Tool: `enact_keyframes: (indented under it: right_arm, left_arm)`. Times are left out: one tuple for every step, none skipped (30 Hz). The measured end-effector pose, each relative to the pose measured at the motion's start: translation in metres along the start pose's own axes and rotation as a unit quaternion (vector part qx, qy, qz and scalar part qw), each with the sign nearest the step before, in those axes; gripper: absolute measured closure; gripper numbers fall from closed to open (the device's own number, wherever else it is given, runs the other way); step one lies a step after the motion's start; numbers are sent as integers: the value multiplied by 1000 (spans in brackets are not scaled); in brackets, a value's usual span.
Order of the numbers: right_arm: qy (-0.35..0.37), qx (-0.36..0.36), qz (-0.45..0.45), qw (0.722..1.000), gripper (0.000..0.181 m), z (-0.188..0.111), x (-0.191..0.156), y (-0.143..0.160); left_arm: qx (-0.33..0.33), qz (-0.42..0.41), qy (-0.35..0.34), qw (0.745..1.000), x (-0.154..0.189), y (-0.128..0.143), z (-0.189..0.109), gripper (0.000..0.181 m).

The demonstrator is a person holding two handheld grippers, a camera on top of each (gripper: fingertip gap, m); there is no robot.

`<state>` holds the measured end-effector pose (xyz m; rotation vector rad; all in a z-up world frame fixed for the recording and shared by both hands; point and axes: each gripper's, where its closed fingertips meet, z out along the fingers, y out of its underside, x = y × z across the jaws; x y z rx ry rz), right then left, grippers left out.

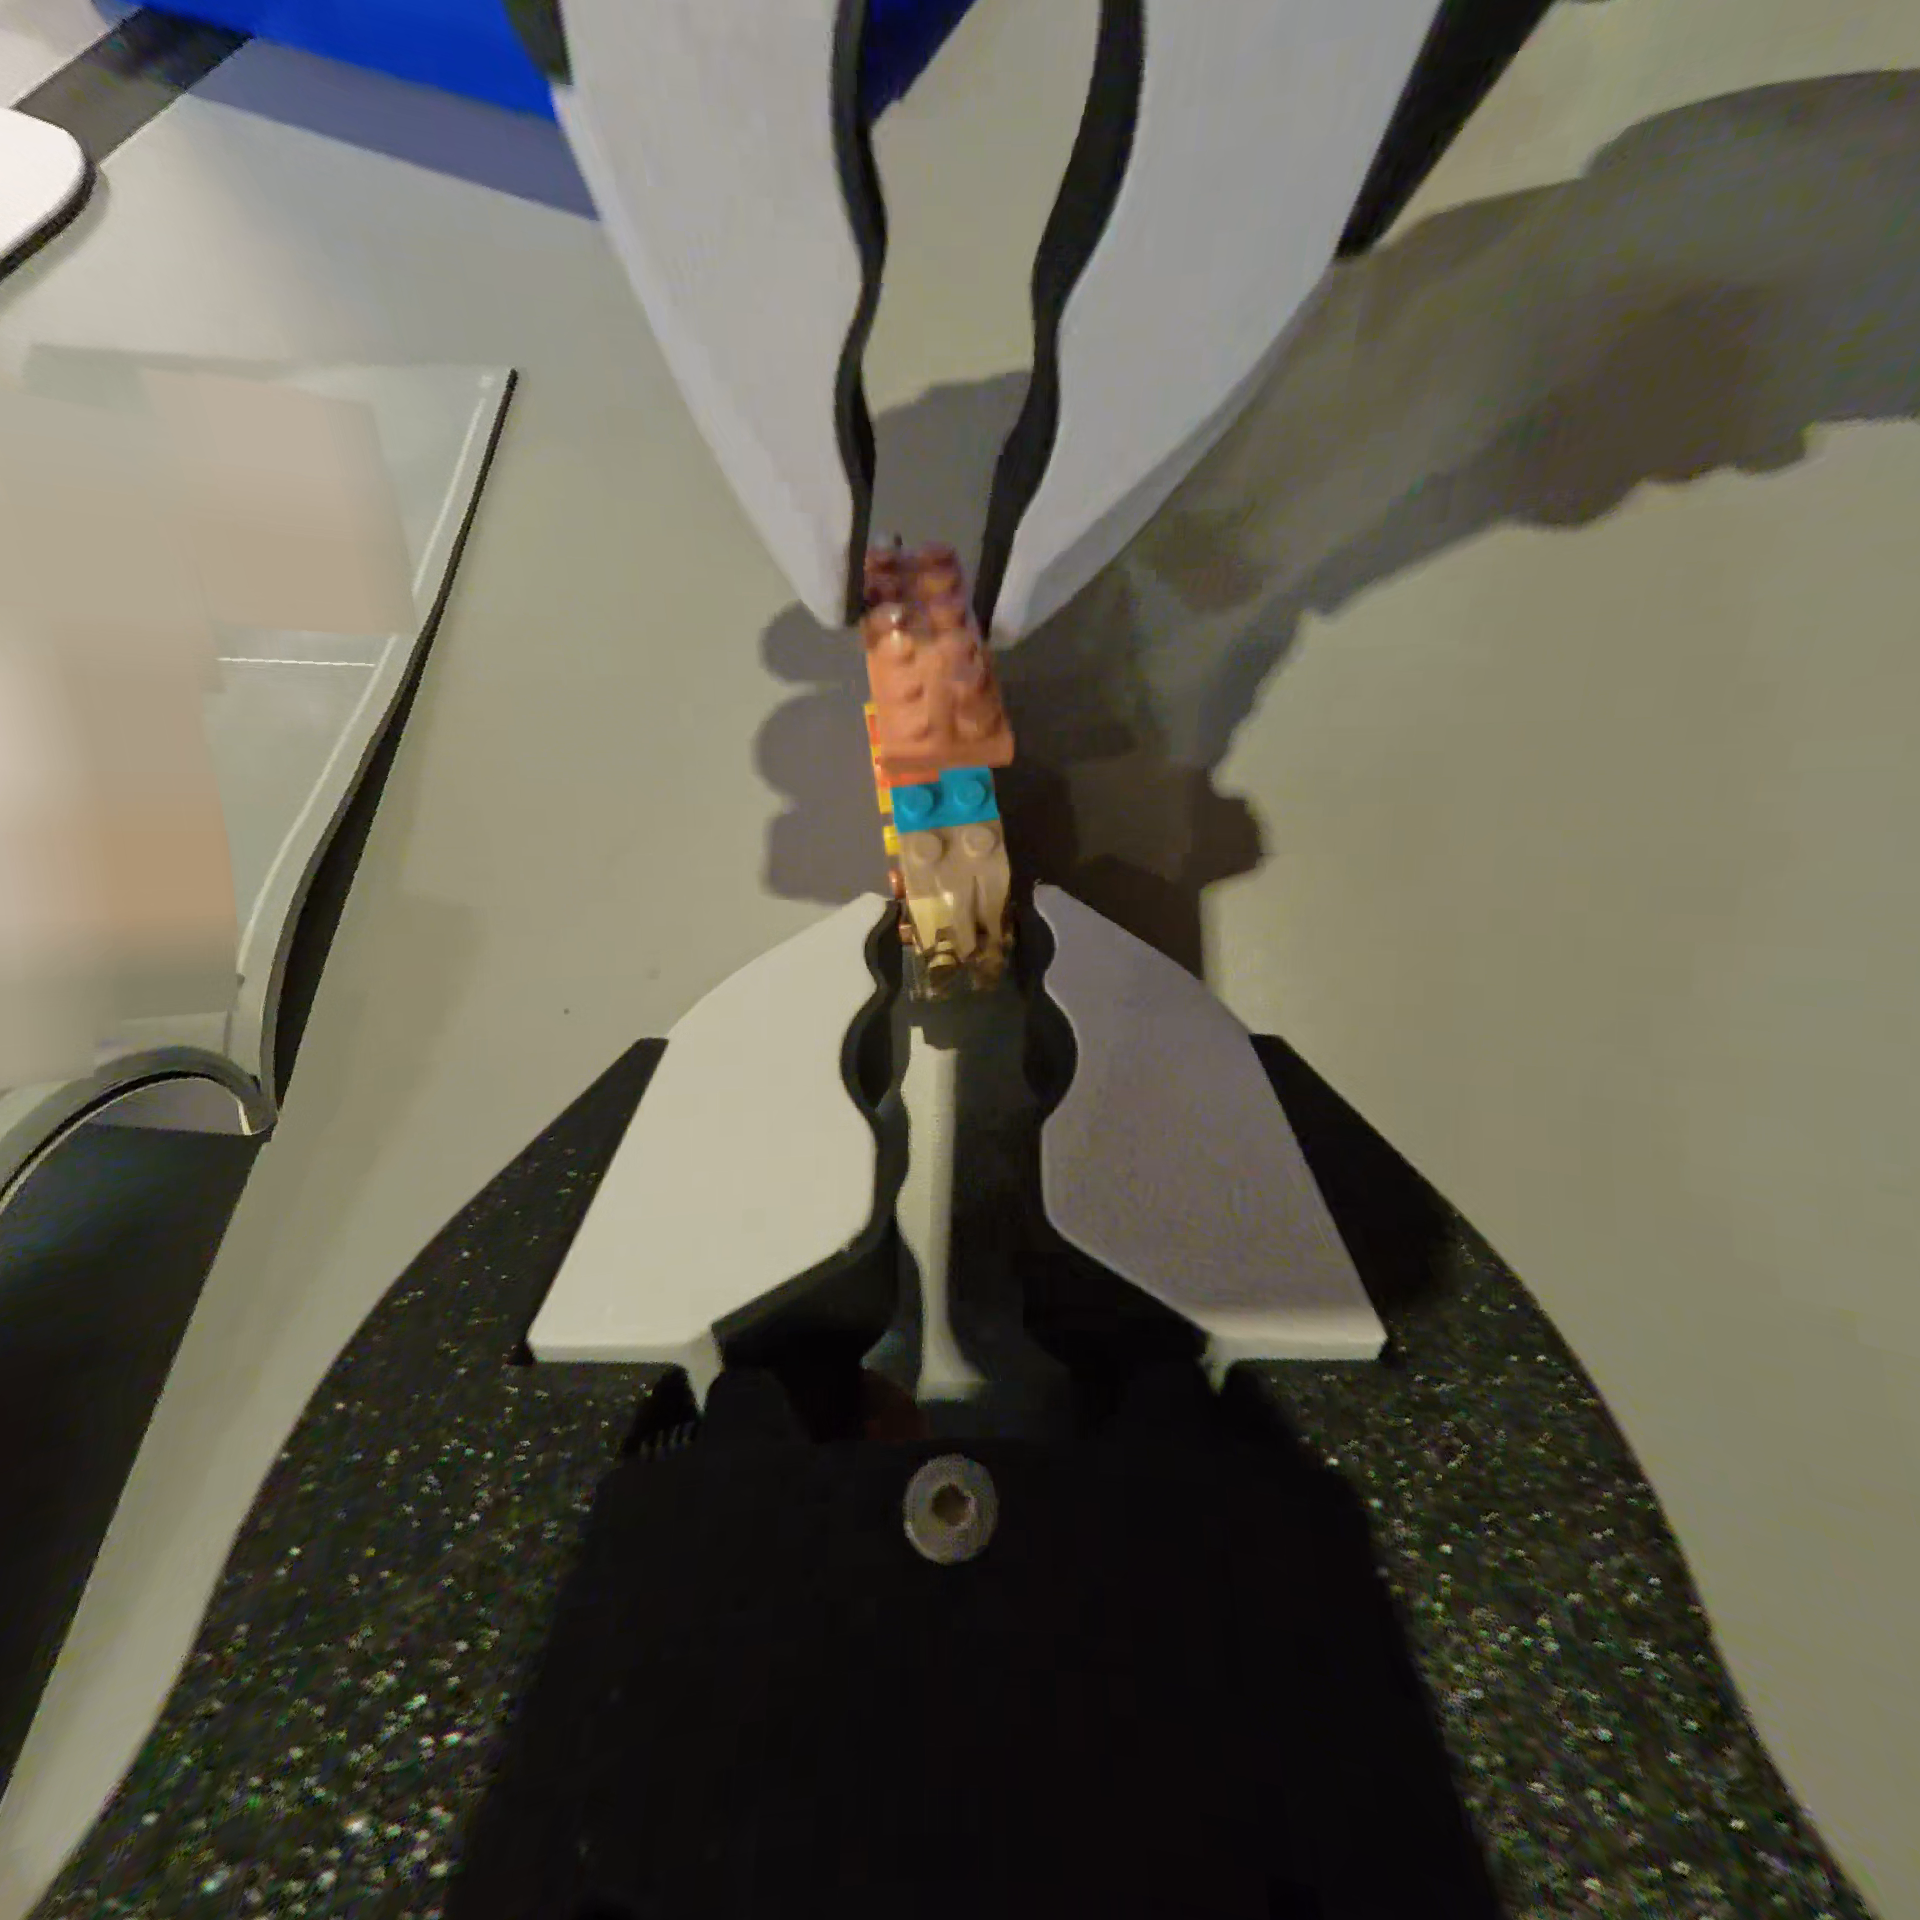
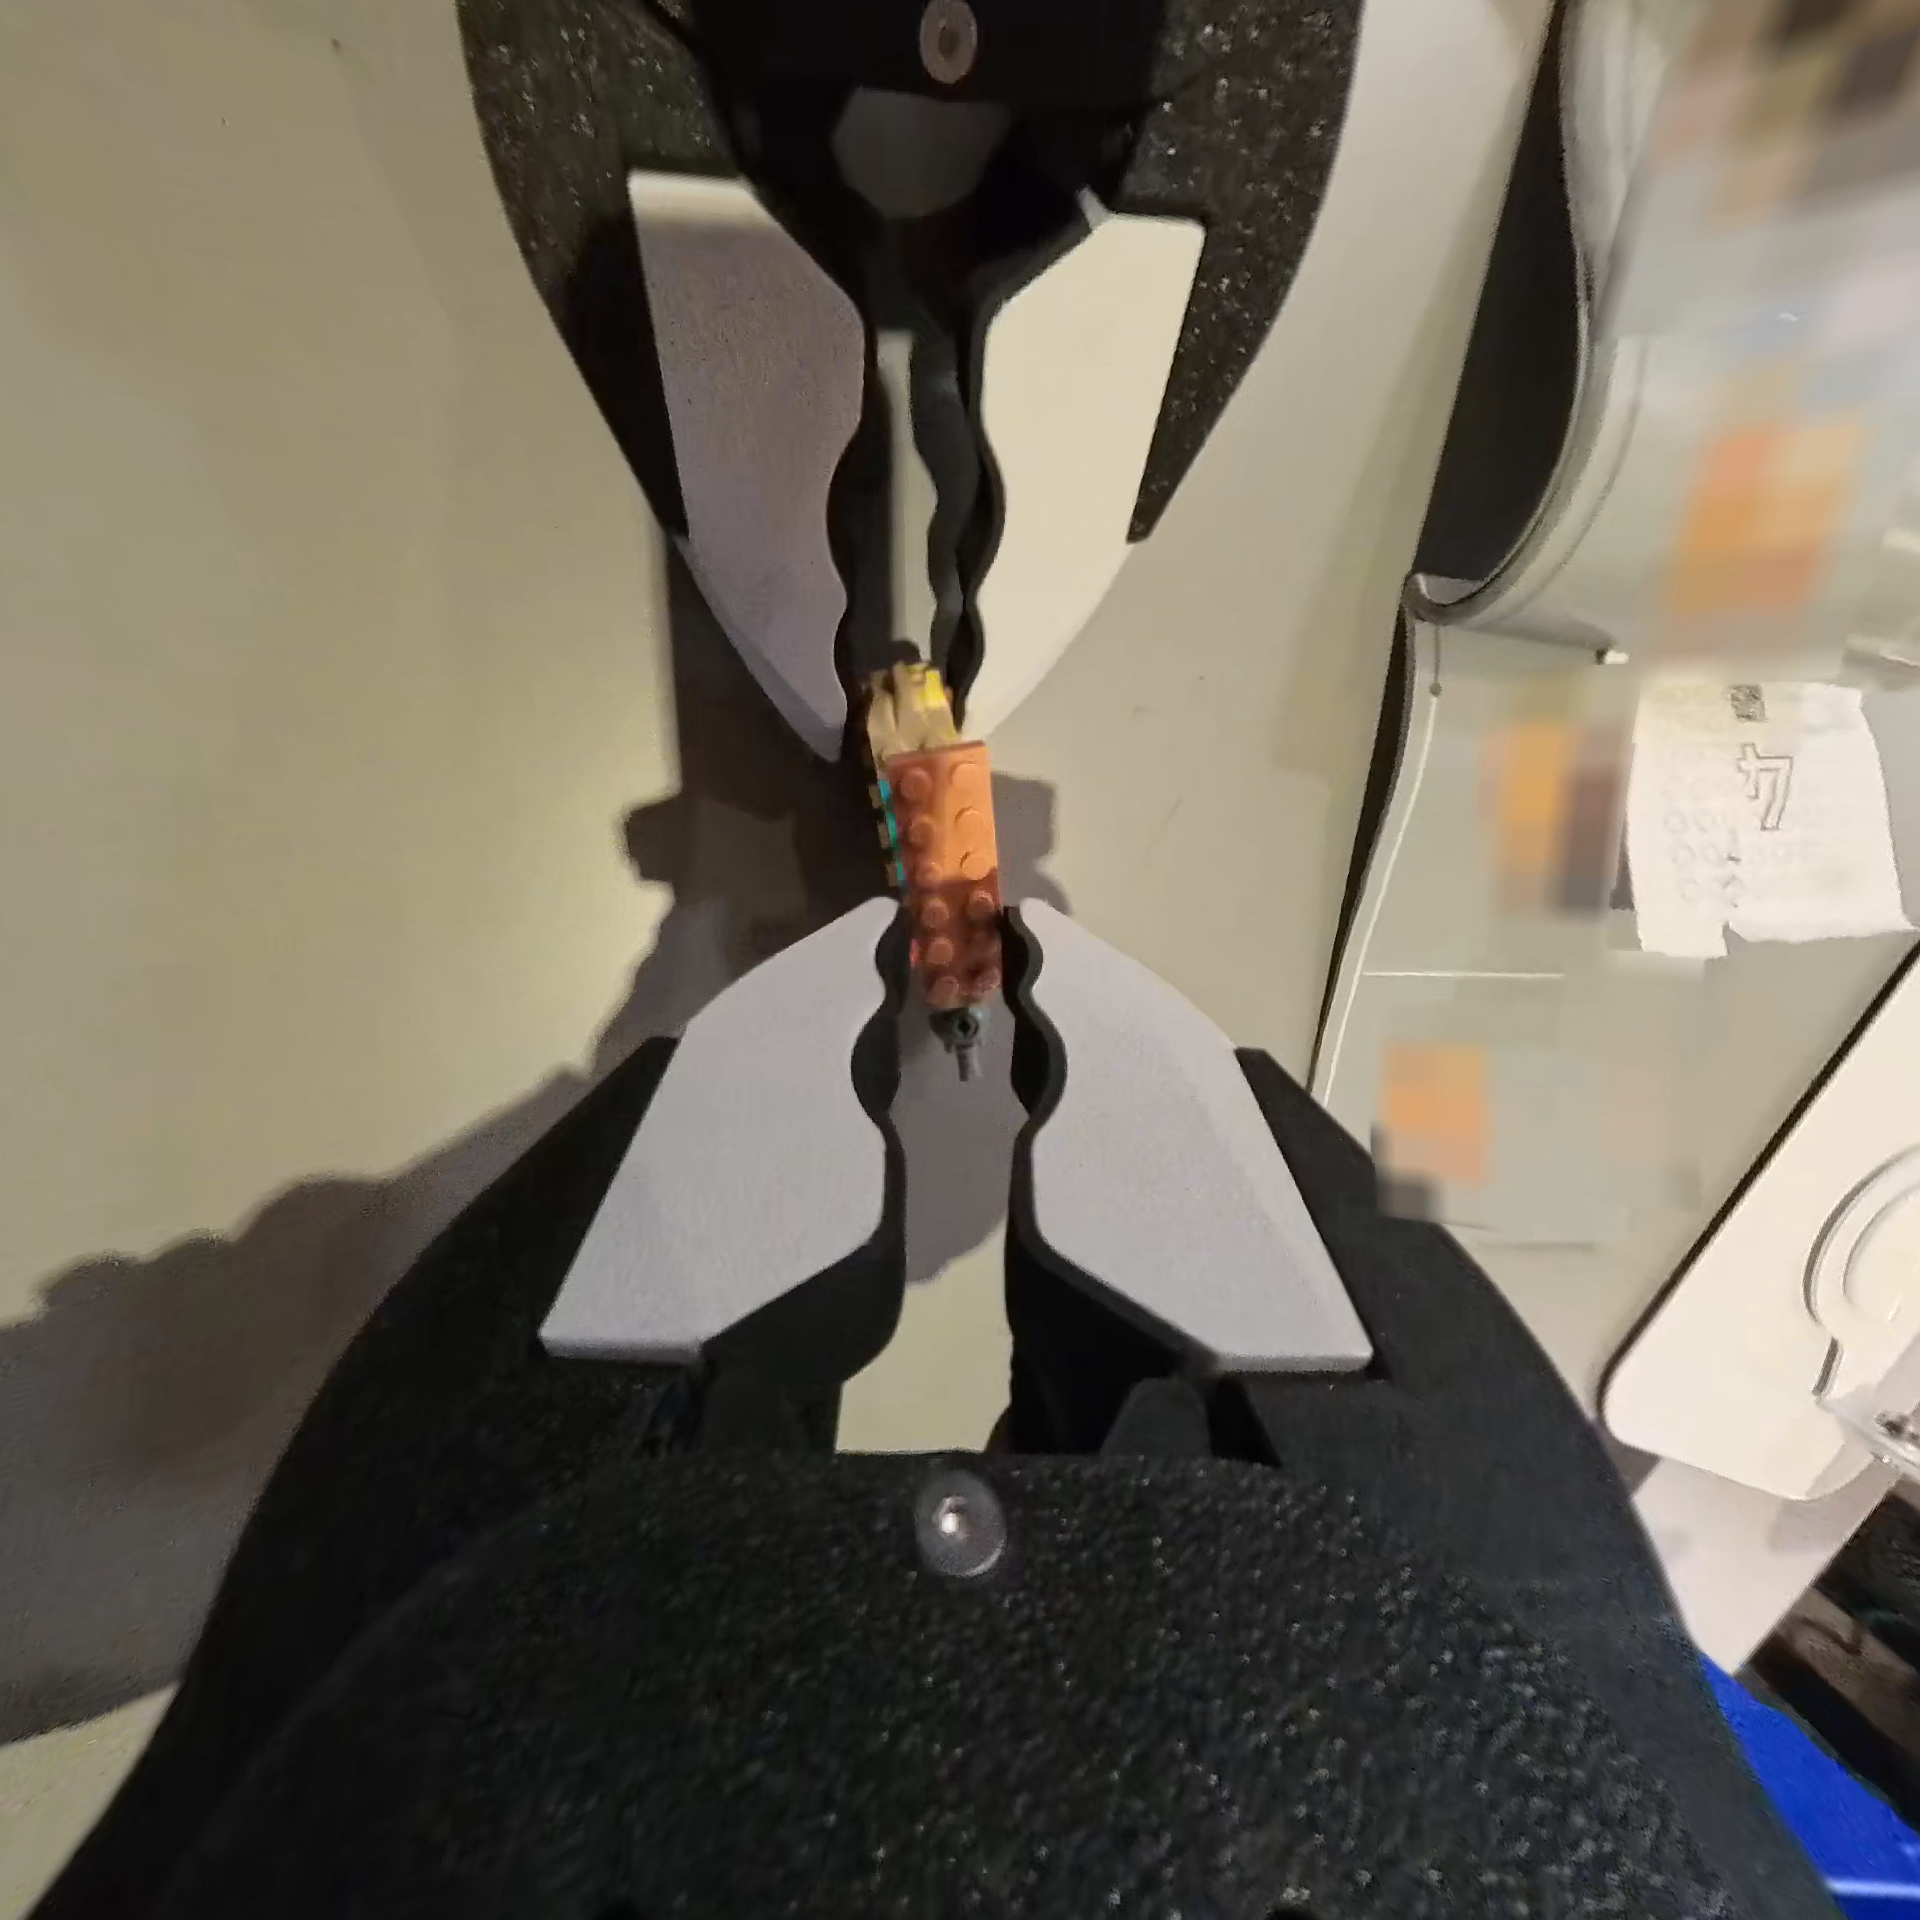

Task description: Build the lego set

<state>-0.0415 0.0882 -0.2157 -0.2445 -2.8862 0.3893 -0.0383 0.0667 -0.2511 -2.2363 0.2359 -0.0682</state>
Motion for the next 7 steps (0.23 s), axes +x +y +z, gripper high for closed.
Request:
enact_keyframes:
  right_arm:
    - [-2,-13,-3,1000,165,3,1,1]
    - [-3,-26,-6,1000,165,4,2,3]
    - [-5,-33,-8,999,165,5,3,5]
    - [-9,-38,-8,999,165,5,2,6]
    - [-13,-40,-6,999,165,5,2,7]
    - [-16,-42,-4,999,165,5,1,7]
    - [-18,-46,-2,999,165,5,0,7]
  left_arm:
    - [2,-4,5,1000,0,0,0,160]
    - [4,-8,11,1000,1,-1,-1,160]
    - [7,-12,16,1000,1,-1,-2,160]
    - [10,-16,20,1000,1,-2,-2,160]
    - [12,-19,22,999,1,-2,-3,160]
    - [12,-21,24,999,1,-2,-3,160]
    - [12,-21,25,999,1,-2,-3,160]
